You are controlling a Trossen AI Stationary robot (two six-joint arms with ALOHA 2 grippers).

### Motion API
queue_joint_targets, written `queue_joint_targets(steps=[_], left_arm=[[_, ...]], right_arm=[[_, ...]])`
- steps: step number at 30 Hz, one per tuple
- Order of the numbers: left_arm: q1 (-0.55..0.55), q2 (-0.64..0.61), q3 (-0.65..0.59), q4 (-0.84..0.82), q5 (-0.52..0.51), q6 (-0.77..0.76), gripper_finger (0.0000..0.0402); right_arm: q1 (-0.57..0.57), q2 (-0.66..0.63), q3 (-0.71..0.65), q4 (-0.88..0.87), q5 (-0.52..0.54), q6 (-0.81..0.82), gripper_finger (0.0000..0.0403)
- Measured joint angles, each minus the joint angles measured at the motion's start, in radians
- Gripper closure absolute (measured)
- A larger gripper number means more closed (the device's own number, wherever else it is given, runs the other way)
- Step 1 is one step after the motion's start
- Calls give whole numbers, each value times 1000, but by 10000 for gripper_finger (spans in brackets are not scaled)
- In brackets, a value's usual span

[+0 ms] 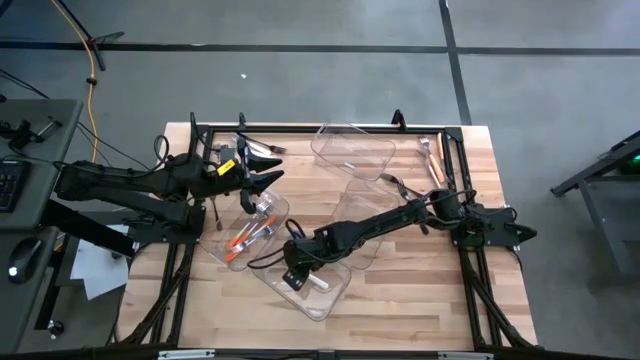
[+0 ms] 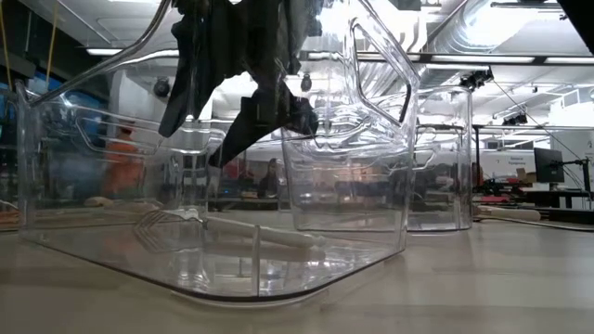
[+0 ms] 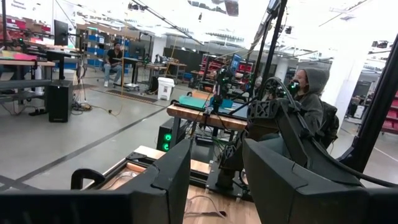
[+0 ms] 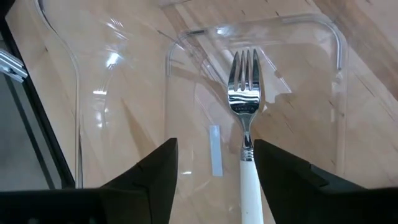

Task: Sort silverware by color (type)
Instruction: Put the white fork into the bottom transparent bin

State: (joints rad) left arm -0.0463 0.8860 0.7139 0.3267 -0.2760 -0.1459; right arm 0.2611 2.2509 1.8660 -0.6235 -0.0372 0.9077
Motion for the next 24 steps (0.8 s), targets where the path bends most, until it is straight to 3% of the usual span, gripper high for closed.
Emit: queue_joint_targets(steps=[8,13,24], left_arm=[[0,0,0,0,0,0,266],[0,0,0,5,0,0,266],[0,-7,0,15,6,-3,266]], right_arm=[[1,6,57,-38,-13,-80,208],[1,6,162,-214,3,-215,208],[15,2,424,-598,184,-450,208]])
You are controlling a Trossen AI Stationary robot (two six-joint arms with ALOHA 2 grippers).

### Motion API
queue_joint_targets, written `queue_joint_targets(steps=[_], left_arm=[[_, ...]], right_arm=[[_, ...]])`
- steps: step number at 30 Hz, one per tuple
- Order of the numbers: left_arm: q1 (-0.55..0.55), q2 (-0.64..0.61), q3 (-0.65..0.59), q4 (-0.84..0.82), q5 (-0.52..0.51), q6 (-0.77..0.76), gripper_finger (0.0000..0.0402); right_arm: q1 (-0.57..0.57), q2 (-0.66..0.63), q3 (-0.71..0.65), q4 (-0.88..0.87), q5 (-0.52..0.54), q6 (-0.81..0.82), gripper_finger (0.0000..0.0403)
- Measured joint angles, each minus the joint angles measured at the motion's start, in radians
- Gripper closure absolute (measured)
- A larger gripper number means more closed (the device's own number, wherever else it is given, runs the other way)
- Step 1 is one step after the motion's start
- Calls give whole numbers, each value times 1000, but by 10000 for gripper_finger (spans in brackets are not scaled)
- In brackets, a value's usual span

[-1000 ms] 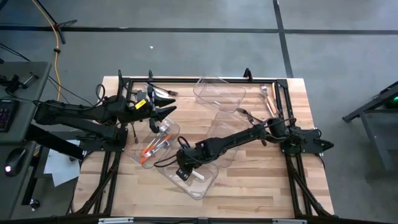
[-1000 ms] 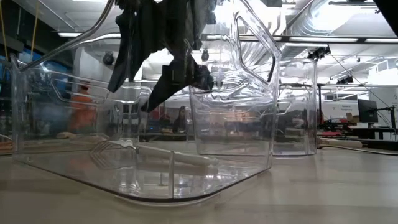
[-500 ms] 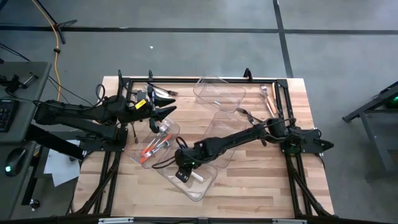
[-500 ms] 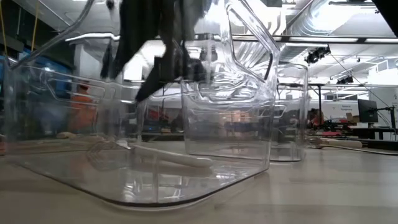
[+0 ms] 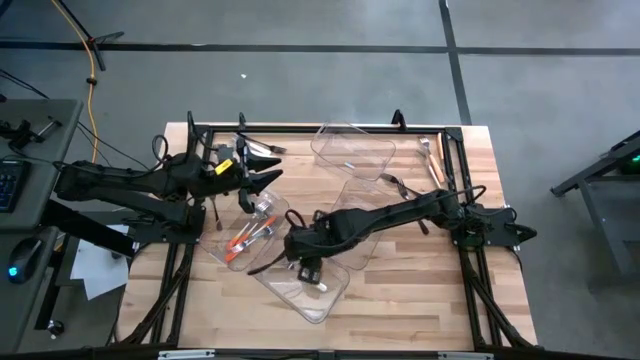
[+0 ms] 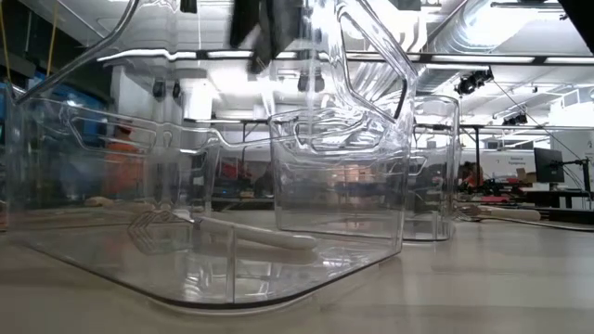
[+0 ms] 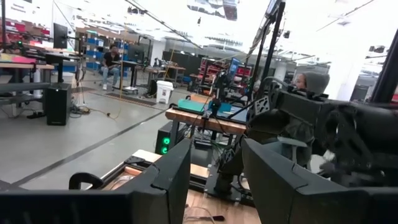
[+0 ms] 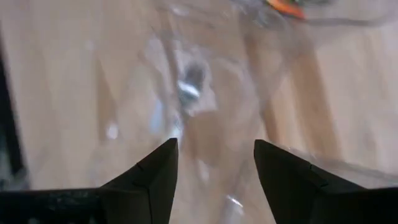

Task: Sort silverware by color (type)
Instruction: Put the white fork into the bottom transparent bin

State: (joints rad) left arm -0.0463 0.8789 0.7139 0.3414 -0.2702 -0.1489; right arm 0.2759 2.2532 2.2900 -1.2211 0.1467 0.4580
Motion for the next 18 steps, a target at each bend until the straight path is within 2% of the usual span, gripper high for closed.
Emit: queue_joint_targets(steps=[4,9,13,18], left_arm=[[0,-14,0,1,9,-30,266],[0,-31,0,2,9,-30,266],[0,-34,0,0,9,-31,266],[0,-34,0,-10,9,-31,266]], right_arm=[[10,-5,47,-193,48,-39,208],[17,-88,-32,-282,66,-17,208],[34,-236,-202,-255,103,54,208],[41,-501,-532,-110,152,219,208]])
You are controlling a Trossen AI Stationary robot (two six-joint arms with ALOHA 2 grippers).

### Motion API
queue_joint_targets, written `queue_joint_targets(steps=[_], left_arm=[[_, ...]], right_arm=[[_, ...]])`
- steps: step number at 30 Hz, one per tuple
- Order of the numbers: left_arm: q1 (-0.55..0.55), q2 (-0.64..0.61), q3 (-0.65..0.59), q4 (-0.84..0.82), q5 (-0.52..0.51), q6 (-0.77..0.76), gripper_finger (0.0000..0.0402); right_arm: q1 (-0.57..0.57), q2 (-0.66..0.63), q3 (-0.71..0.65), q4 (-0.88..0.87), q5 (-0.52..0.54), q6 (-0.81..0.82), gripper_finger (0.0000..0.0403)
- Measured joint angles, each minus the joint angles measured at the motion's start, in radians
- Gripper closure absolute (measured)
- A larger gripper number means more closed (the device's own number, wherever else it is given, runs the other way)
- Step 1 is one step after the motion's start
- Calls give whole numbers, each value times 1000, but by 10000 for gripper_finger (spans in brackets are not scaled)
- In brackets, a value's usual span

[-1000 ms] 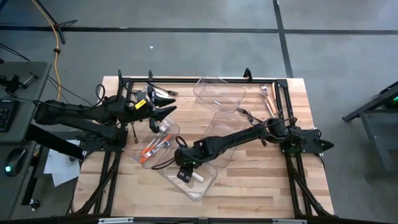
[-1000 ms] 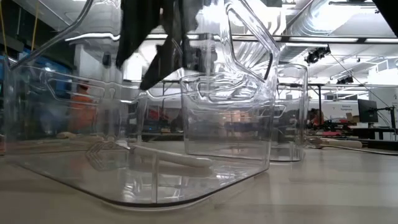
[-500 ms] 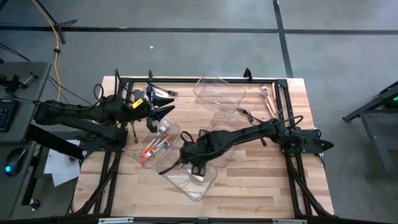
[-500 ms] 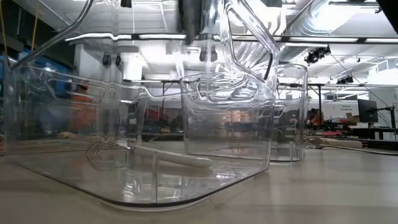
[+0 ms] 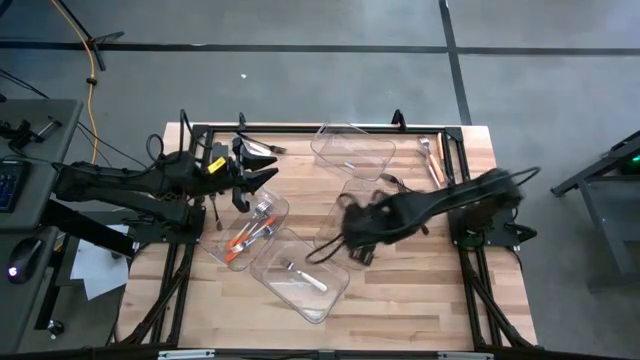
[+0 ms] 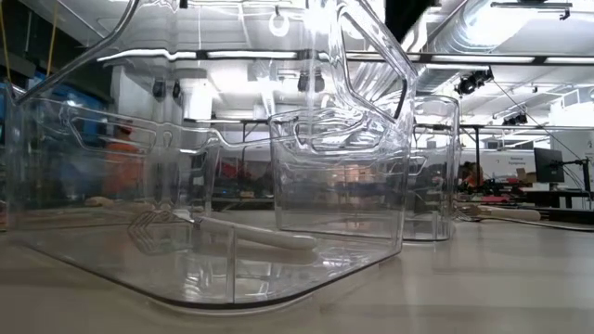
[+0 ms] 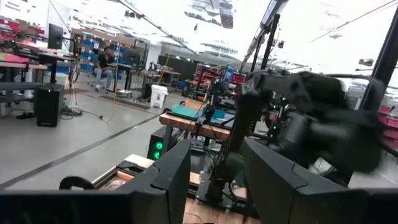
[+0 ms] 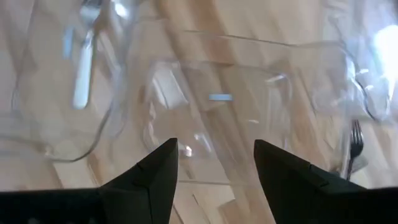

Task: Sort silverware by color (type)
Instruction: Put the white fork into the bottom transparent bin

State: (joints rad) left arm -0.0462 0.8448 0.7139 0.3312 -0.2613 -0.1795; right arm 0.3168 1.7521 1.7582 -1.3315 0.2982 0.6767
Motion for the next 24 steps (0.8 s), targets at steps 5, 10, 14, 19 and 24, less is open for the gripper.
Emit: queue_joint_targets(steps=[5,10,14,19,24], left_arm=[[0,0,0,-11,-18,23,266],[0,0,0,-13,-18,24,266],[0,0,0,-13,-18,24,266],[0,0,0,-13,-19,10,266],[0,0,0,-12,-19,-1,266]], right_arm=[[0,-286,-339,225,53,87,208],[-16,-542,-630,491,72,41,208],[-59,-698,-815,776,66,-39,208],[-139,-792,-960,1122,37,-196,208],[-227,-806,-991,1331,-91,-250,208]])
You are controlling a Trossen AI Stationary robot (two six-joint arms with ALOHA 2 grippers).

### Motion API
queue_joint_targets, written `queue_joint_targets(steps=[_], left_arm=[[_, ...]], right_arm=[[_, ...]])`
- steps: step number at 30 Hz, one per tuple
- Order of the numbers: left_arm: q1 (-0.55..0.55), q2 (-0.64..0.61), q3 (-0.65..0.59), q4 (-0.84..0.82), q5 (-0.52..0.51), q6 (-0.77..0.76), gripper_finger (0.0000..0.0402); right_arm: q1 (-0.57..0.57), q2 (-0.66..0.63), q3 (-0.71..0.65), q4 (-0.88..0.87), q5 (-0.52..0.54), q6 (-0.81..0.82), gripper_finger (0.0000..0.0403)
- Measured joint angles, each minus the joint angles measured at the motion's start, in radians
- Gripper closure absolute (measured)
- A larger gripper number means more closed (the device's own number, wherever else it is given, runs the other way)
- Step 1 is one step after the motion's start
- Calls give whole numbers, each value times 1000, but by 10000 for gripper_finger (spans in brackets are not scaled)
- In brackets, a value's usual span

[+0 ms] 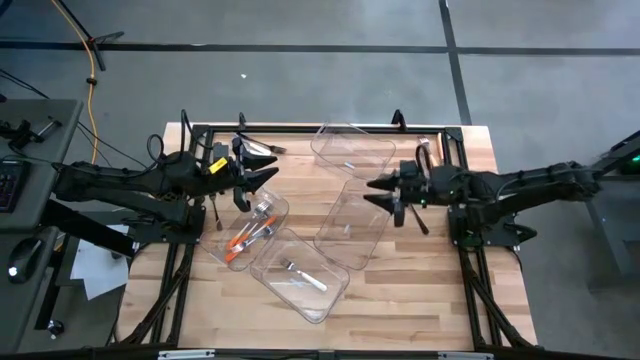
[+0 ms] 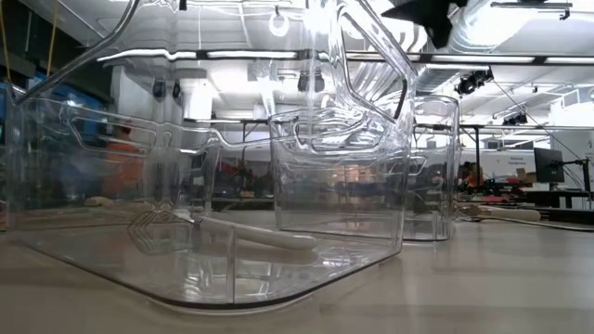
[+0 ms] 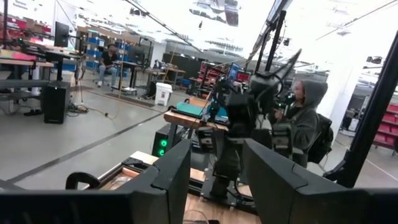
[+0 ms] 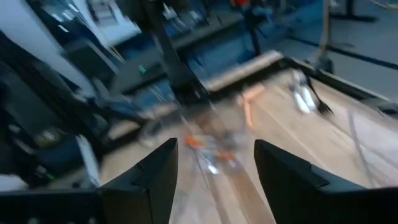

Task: Sort silverware by color (type)
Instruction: Put the white fork into the bottom transparent bin

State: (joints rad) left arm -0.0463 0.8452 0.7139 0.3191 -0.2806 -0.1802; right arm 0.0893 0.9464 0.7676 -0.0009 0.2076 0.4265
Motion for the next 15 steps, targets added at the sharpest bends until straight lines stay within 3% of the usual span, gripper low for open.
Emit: queue_joint_targets(steps=[4,9,15], left_arm=[[0,0,0,13,-2,0,266],[0,0,0,21,-3,0,266],[0,0,0,16,-3,0,266]], right_arm=[[-38,4,17,111,-72,-48,208],[-61,4,51,173,-78,-126,208],[-64,4,54,170,45,-171,208]])
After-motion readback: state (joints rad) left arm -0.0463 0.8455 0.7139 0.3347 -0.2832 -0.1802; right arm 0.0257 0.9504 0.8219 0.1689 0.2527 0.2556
